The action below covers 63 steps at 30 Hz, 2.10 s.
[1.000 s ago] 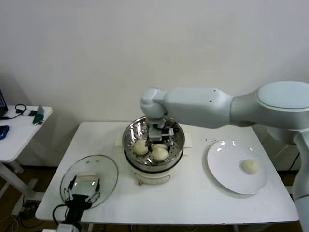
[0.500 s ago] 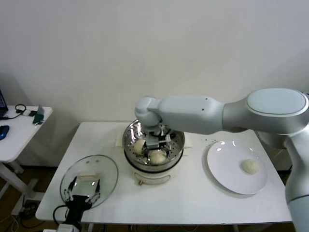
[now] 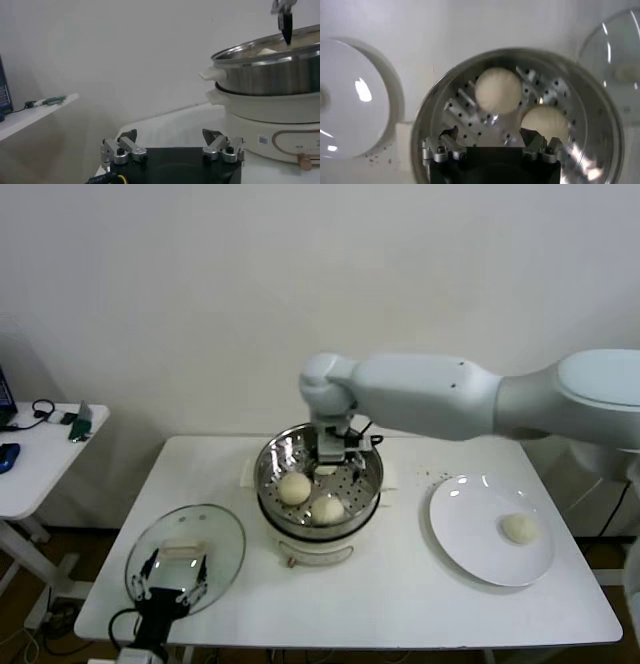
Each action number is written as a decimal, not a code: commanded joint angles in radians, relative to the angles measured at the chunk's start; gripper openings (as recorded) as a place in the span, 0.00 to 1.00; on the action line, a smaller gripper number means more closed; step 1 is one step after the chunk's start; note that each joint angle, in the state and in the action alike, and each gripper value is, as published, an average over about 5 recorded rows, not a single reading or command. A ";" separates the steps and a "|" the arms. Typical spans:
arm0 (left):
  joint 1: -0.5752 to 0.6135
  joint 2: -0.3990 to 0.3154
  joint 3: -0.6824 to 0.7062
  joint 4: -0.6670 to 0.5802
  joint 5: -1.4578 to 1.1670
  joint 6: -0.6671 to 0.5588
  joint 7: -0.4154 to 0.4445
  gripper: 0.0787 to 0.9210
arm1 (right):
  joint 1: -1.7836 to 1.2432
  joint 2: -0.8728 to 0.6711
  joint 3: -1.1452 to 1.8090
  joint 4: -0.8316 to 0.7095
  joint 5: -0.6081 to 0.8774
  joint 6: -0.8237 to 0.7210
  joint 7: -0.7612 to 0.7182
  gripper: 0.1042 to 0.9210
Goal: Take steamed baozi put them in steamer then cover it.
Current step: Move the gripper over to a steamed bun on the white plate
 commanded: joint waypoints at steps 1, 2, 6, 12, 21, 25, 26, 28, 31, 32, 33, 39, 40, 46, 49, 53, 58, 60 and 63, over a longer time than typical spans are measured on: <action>0.001 -0.003 0.003 0.000 -0.001 -0.001 0.000 0.88 | 0.152 -0.280 -0.176 0.011 0.295 -0.302 0.140 0.88; 0.001 -0.003 0.004 0.000 -0.001 -0.001 0.000 0.88 | 0.150 -0.316 -0.185 0.019 0.319 -0.338 0.141 0.88; 0.002 -0.003 0.004 -0.001 -0.001 0.000 0.000 0.88 | 0.119 -0.449 -0.190 0.046 0.359 -0.472 0.144 0.88; 0.000 -0.009 0.001 -0.005 0.006 0.009 0.000 0.88 | -0.086 -0.637 -0.040 0.022 0.246 -0.523 0.153 0.88; -0.014 -0.041 0.006 -0.005 0.014 0.028 -0.003 0.88 | -0.508 -0.743 0.312 -0.061 0.025 -0.514 0.133 0.88; -0.017 -0.046 0.008 -0.007 0.023 0.035 -0.004 0.88 | -0.649 -0.738 0.450 -0.138 -0.057 -0.486 0.120 0.88; -0.018 -0.047 0.007 -0.007 0.025 0.037 -0.005 0.88 | -0.675 -0.735 0.479 -0.158 -0.074 -0.478 0.117 0.88; -0.018 -0.049 0.007 -0.007 0.027 0.039 -0.006 0.88 | -0.725 -0.724 0.541 -0.199 -0.117 -0.465 0.111 0.88; -0.021 -0.053 0.007 -0.005 0.032 0.043 -0.007 0.88 | -0.776 -0.707 0.605 -0.243 -0.171 -0.453 0.105 0.88; -0.023 -0.054 0.008 -0.005 0.033 0.044 -0.008 0.88 | -0.785 -0.702 0.616 -0.253 -0.180 -0.451 0.104 0.88; -0.024 -0.056 0.009 -0.004 0.035 0.045 -0.008 0.88 | -0.790 -0.697 0.622 -0.261 -0.187 -0.448 0.101 0.88; -0.027 -0.060 0.014 0.002 0.043 0.046 -0.009 0.88 | -0.799 -0.664 0.644 -0.307 -0.205 -0.436 0.094 0.88; -0.026 -0.061 0.013 0.003 0.043 0.046 -0.009 0.88 | -0.799 -0.657 0.648 -0.316 -0.206 -0.434 0.093 0.88; -0.021 -0.062 0.011 0.005 0.044 0.045 -0.009 0.88 | -0.792 -0.606 0.667 -0.375 -0.209 -0.432 0.089 0.88; -0.022 -0.062 0.011 0.005 0.045 0.047 -0.010 0.88 | -0.786 -0.580 0.666 -0.402 -0.214 -0.427 0.085 0.88; -0.025 -0.062 0.011 0.004 0.046 0.050 -0.011 0.88 | -0.781 -0.553 0.662 -0.424 -0.215 -0.423 0.074 0.88; -0.028 -0.060 0.010 0.004 0.047 0.054 -0.011 0.88 | -0.776 -0.533 0.653 -0.432 -0.204 -0.423 0.063 0.88; -0.029 -0.059 0.010 0.004 0.048 0.055 -0.011 0.88 | -0.771 -0.530 0.646 -0.435 -0.201 -0.422 0.058 0.88; -0.031 -0.060 0.010 0.003 0.048 0.056 -0.012 0.88 | -0.766 -0.526 0.638 -0.441 -0.200 -0.417 0.049 0.87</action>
